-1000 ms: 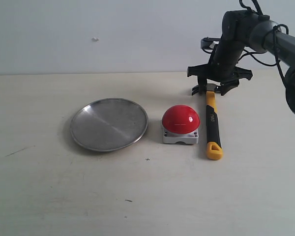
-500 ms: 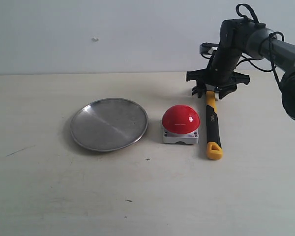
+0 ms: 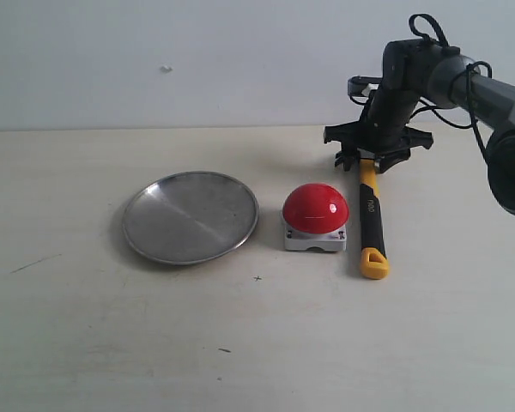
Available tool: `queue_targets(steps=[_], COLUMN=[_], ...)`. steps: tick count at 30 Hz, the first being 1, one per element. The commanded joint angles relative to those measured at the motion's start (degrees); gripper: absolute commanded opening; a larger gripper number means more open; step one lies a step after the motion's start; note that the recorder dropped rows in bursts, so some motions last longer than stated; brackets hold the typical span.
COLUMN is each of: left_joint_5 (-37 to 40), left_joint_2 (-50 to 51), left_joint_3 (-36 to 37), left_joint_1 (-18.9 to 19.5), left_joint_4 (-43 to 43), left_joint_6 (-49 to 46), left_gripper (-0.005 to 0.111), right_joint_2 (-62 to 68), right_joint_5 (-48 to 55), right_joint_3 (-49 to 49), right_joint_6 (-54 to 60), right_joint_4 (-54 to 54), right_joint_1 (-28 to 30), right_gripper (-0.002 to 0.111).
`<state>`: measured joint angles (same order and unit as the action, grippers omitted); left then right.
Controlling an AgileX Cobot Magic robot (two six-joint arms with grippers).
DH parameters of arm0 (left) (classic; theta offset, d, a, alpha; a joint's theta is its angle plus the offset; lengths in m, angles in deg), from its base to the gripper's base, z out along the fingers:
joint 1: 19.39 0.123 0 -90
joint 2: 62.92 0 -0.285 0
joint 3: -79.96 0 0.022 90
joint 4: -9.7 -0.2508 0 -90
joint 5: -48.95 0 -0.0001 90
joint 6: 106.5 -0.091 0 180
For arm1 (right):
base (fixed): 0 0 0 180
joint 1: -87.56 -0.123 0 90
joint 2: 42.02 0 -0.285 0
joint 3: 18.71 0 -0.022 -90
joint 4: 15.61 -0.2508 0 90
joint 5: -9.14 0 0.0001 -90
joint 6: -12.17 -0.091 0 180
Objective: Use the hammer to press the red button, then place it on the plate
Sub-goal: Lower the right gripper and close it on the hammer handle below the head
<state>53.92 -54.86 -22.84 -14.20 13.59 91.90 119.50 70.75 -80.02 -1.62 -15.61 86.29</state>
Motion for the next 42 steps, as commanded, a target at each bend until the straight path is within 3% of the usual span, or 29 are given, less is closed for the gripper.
queue_targets(steps=[1, 8, 15, 20, 23, 25, 42], left_joint_5=[0.04, 0.04, 0.01, 0.01, 0.01, 0.01, 0.01], left_joint_2=[-0.28, -0.28, -0.28, -0.28, -0.28, -0.28, -0.28], left_joint_3=[0.02, 0.02, 0.02, 0.02, 0.02, 0.02, 0.02], left_joint_1=[-0.05, -0.05, -0.05, -0.05, -0.05, -0.05, -0.05], left_joint_4=[-0.06, -0.06, -0.06, -0.06, -0.06, -0.06, -0.06], left_joint_6=[-0.21, -0.21, -0.31, -0.31, -0.31, -0.31, -0.31], left_gripper=[0.000, 0.000, 0.000, 0.000, 0.000, 0.000, 0.000], right_joint_2=[0.30, 0.30, 0.30, 0.30, 0.30, 0.30, 0.30], right_joint_5=[0.50, 2.69, 3.51, 3.44, 4.41, 4.44, 6.65], right_joint_3=[-0.27, -0.27, -0.27, -0.27, -0.27, -0.27, -0.27], right_joint_6=[0.24, 3.26, 6.34, 6.24, 6.51, 7.10, 7.53], right_joint_4=[0.00, 0.00, 0.00, 0.00, 0.00, 0.00, 1.89], right_joint_1=[-0.06, -0.06, -0.06, -0.06, -0.06, -0.06, -0.06], right_gripper=[0.055, 0.030, 0.019, 0.024, 0.041, 0.045, 0.045])
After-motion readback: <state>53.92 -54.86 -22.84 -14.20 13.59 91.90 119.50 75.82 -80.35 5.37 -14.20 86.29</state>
